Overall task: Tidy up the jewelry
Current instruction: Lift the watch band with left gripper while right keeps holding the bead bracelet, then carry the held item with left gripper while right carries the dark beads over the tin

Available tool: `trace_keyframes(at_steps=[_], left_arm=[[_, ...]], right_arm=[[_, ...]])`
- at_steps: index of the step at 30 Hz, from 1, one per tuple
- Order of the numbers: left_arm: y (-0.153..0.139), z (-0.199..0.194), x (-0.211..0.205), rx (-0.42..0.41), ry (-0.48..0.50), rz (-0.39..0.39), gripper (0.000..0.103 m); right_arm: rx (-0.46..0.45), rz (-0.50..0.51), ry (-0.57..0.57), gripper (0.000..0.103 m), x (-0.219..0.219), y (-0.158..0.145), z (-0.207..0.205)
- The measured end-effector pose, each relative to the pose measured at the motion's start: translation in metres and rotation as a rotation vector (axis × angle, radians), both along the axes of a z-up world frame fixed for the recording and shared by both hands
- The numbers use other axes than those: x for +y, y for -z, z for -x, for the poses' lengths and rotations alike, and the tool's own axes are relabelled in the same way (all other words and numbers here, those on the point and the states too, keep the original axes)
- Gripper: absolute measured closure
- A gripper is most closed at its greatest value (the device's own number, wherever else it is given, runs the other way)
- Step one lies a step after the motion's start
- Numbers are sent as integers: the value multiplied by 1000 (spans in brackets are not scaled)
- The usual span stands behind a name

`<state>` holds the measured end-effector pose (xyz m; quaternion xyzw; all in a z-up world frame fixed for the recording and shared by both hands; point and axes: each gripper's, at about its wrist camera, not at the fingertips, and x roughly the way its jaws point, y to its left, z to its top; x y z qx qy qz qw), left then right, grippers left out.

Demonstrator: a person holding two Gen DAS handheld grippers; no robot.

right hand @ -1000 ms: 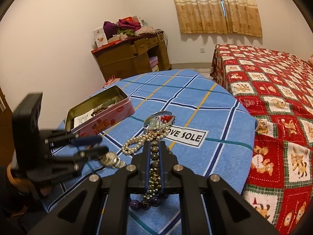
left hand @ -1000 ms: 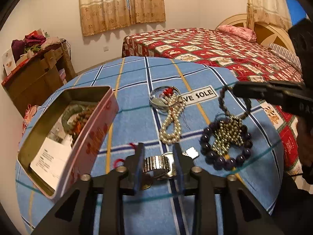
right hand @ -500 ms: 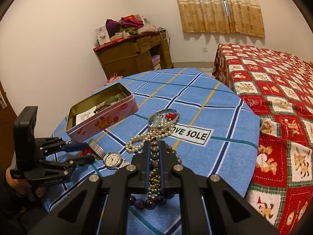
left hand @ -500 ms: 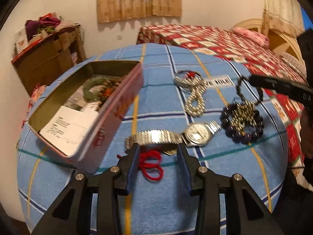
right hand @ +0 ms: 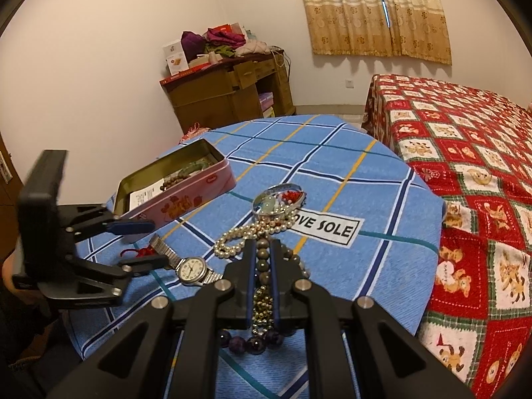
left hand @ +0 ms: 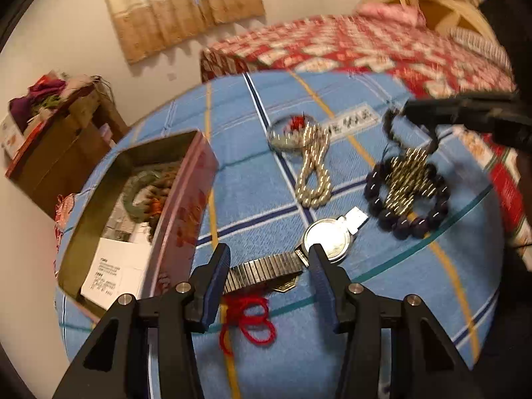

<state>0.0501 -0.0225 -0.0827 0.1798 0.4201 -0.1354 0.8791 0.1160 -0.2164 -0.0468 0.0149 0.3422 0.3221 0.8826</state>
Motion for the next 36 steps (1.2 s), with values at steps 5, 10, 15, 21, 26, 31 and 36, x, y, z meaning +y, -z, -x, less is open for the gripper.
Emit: trace_keyframes(at_steps=[5,10,15,21,26,31,36], left_arm=[[2,-5,11,56,37,20,53],[8,5,13,118,108,27,53],[7,8,21,121,81,99,58],[-1,17,11,96,87,102,97],[-23,23,7,53,120,182,100],[-23,16,7,67,111,209,100],[-44,15,24,14,57,325,100]], right_arm=[[2,-1,4,93,-1,1,-1],[6,3,-5,93,2,2,-1],[0,4,-5,93,3,1,1],[6,5,-3,93,3,3,-1],[5,4,-6,93,4,4,-1],[1,0,2,93,2,2,0],[-5,-14,8,93,-1,-1,0]])
